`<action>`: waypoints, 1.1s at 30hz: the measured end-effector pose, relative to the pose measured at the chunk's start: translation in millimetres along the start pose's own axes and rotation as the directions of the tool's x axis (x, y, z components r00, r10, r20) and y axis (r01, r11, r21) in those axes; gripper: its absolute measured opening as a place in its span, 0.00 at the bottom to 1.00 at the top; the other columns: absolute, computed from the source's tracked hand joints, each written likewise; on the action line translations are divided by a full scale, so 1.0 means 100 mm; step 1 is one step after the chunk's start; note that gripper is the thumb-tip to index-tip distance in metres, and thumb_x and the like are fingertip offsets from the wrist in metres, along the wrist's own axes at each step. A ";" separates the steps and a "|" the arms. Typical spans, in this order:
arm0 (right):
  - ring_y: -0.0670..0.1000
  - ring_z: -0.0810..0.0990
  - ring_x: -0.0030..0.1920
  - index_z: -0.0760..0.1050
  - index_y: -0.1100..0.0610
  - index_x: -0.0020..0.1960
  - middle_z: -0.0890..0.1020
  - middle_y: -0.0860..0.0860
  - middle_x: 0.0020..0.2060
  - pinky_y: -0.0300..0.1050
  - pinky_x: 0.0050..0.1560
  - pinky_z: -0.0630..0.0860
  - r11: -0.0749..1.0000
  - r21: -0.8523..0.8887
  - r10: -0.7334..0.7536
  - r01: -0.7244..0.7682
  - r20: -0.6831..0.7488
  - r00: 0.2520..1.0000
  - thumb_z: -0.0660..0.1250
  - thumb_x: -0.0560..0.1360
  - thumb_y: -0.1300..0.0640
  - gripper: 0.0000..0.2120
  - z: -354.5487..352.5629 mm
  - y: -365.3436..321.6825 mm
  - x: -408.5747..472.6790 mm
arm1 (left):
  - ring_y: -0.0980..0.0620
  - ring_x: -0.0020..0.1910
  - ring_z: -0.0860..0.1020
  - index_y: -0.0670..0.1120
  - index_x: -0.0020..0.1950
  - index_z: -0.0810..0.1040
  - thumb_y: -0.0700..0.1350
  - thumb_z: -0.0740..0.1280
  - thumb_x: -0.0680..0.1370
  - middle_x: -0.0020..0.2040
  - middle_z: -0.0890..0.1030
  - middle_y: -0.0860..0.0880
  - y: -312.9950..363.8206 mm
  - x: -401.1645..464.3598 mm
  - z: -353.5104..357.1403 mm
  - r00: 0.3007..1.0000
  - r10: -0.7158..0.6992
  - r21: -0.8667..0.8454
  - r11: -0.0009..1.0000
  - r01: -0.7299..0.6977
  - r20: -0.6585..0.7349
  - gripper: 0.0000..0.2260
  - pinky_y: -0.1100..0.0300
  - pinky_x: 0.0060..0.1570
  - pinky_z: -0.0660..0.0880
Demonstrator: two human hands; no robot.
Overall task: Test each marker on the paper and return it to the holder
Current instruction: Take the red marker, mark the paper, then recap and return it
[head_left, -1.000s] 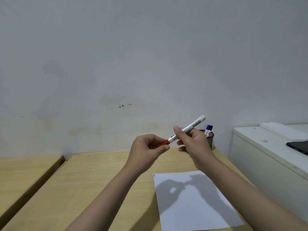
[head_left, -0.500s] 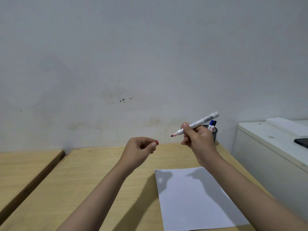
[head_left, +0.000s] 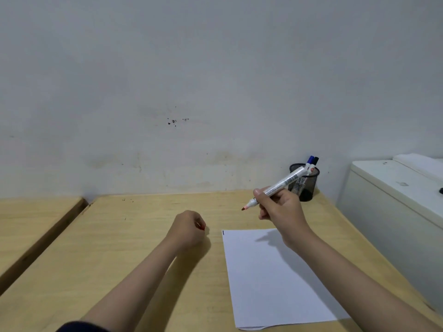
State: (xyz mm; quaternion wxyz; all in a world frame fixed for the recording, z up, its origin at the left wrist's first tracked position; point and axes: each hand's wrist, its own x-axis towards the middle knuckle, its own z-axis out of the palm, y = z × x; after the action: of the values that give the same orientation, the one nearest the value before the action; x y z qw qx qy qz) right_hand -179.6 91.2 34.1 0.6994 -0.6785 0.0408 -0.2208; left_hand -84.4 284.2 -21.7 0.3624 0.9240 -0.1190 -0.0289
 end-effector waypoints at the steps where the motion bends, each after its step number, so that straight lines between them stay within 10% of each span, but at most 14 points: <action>1: 0.46 0.71 0.23 0.78 0.60 0.41 0.77 0.45 0.20 0.41 0.31 0.74 1.000 0.004 0.003 -0.003 0.005 1.000 0.69 0.74 0.59 0.05 0.00 0.04 0.01 | 0.54 0.36 0.78 0.46 0.35 0.80 0.36 0.68 0.69 0.33 0.78 0.55 -0.03 0.01 0.03 1.000 -0.002 -0.015 1.000 0.002 0.005 0.06 0.67 0.33 0.72; 10: 0.48 0.73 0.24 0.74 0.58 0.36 0.76 0.48 0.24 0.39 0.28 0.73 0.997 0.026 0.078 -0.079 0.036 0.996 0.72 0.70 0.62 0.08 0.08 0.44 0.15 | 0.63 0.35 0.75 0.45 0.50 0.77 0.32 0.68 0.70 0.38 0.77 0.53 -0.19 0.03 0.12 0.999 -0.048 -0.214 0.976 0.051 0.021 0.12 0.76 0.32 0.70; 16: 0.48 0.79 0.30 0.74 0.58 0.36 0.81 0.53 0.31 0.41 0.30 0.79 0.971 0.105 0.213 -0.215 0.031 0.977 0.69 0.72 0.66 0.08 0.22 0.68 0.26 | 0.50 0.41 0.78 0.48 0.52 0.75 0.37 0.71 0.68 0.45 0.79 0.48 -0.24 -0.25 0.25 0.980 -0.048 -0.371 0.928 -0.028 -0.195 0.14 0.65 0.41 0.74; 19: 0.49 0.80 0.31 0.74 0.58 0.37 0.81 0.53 0.30 0.42 0.32 0.81 0.956 0.107 0.269 -0.273 0.053 0.962 0.69 0.72 0.66 0.07 0.29 0.76 0.32 | 0.55 0.41 0.78 0.50 0.44 0.77 0.43 0.73 0.69 0.43 0.80 0.52 -0.24 -0.34 0.31 0.951 0.125 -0.299 0.931 -0.211 -0.284 0.07 0.64 0.41 0.73; 24: 0.53 0.82 0.31 0.72 0.58 0.35 0.83 0.58 0.31 0.46 0.32 0.80 0.952 0.026 0.304 -0.305 0.030 0.952 0.74 0.69 0.59 0.11 0.40 0.93 0.37 | 0.58 0.46 0.75 0.55 0.52 0.80 0.59 0.71 0.68 0.48 0.77 0.58 -0.26 -0.33 0.40 0.904 0.424 -0.005 0.905 -0.425 -0.052 0.16 0.63 0.46 0.73; 33: 0.53 0.83 0.28 0.69 0.61 0.34 0.80 0.59 0.26 0.43 0.25 0.77 0.979 -0.118 0.162 -0.169 -0.066 0.985 0.72 0.70 0.63 0.13 0.43 1.06 0.29 | 0.59 0.47 0.68 0.55 0.55 0.80 0.63 0.66 0.68 0.56 0.78 0.61 -0.28 -0.29 0.43 0.871 0.488 0.179 0.854 -0.488 0.048 0.21 0.57 0.50 0.71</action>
State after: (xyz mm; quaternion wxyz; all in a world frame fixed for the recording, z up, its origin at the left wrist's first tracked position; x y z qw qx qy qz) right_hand -111.4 118.6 -58.6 0.6707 -0.7083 0.1302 -0.1777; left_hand -112.5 282.8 -72.9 0.2702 0.8931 -0.3518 0.0748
